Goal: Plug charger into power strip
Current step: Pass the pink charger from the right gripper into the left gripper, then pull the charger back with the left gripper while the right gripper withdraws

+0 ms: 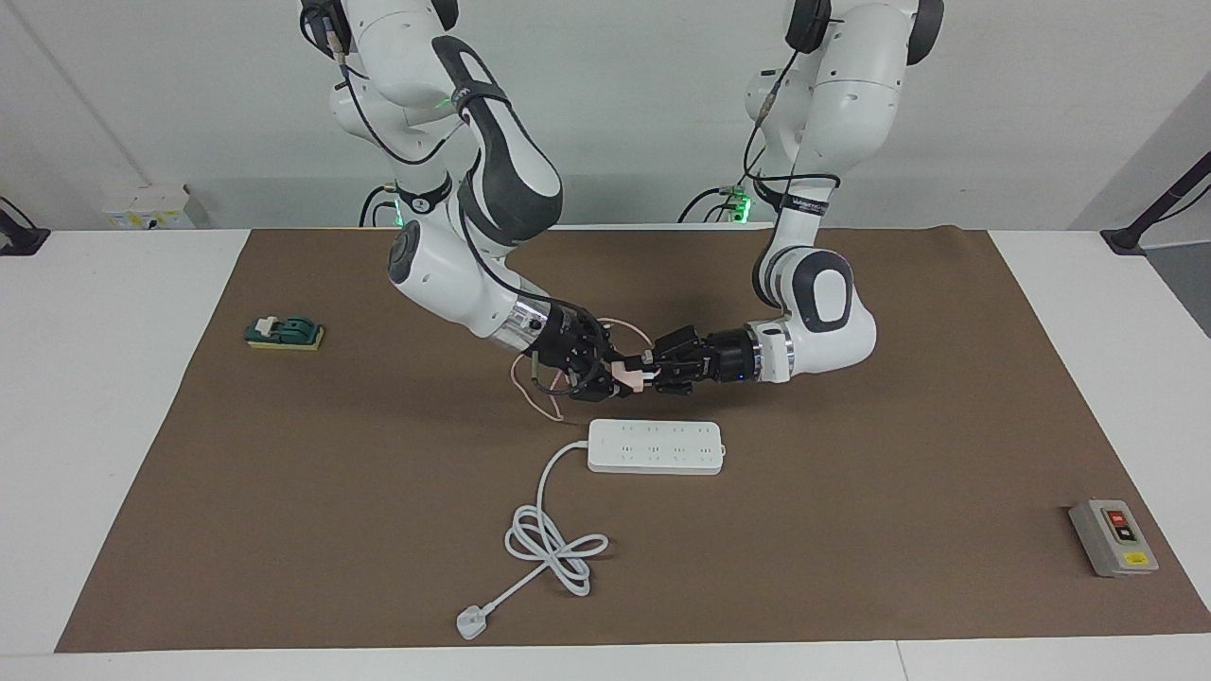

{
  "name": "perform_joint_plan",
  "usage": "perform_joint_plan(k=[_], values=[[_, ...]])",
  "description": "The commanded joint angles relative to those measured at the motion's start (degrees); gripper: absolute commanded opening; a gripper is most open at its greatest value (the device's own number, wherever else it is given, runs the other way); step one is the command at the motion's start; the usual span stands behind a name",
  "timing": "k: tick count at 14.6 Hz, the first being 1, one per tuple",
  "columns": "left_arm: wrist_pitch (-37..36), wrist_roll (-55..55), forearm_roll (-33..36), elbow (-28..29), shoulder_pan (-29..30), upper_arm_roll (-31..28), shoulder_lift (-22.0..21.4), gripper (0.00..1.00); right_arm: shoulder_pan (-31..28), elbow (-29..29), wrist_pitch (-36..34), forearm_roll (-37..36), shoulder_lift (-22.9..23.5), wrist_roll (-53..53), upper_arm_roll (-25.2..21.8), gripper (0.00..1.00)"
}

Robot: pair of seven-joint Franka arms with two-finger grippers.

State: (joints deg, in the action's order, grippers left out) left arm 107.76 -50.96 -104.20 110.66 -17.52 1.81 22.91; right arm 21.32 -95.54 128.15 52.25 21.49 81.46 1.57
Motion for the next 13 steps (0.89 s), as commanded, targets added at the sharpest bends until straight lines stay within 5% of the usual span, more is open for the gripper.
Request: perform_joint_plan(k=[1, 6, 13], values=[[0.17, 0.16, 0.13, -0.18, -1.12, -0.4, -1.02, 0.0, 0.21, 0.79, 0.09, 0.31, 0.75, 3.18, 0.18, 1.0], [1.31, -2.13, 0.13, -0.44, -0.24, -0.58, -0.94, 0.0, -0.84, 0.88, -1.14, 0.31, 0.31, 3.53, 0.1, 1.0], [4.99, 2.16, 2.23, -1.93, 2.39, -1.19, -1.81, 0.0, -9.35, 1.76, -12.9, -0.74, -3.29, 3.62, -0.43, 1.0]])
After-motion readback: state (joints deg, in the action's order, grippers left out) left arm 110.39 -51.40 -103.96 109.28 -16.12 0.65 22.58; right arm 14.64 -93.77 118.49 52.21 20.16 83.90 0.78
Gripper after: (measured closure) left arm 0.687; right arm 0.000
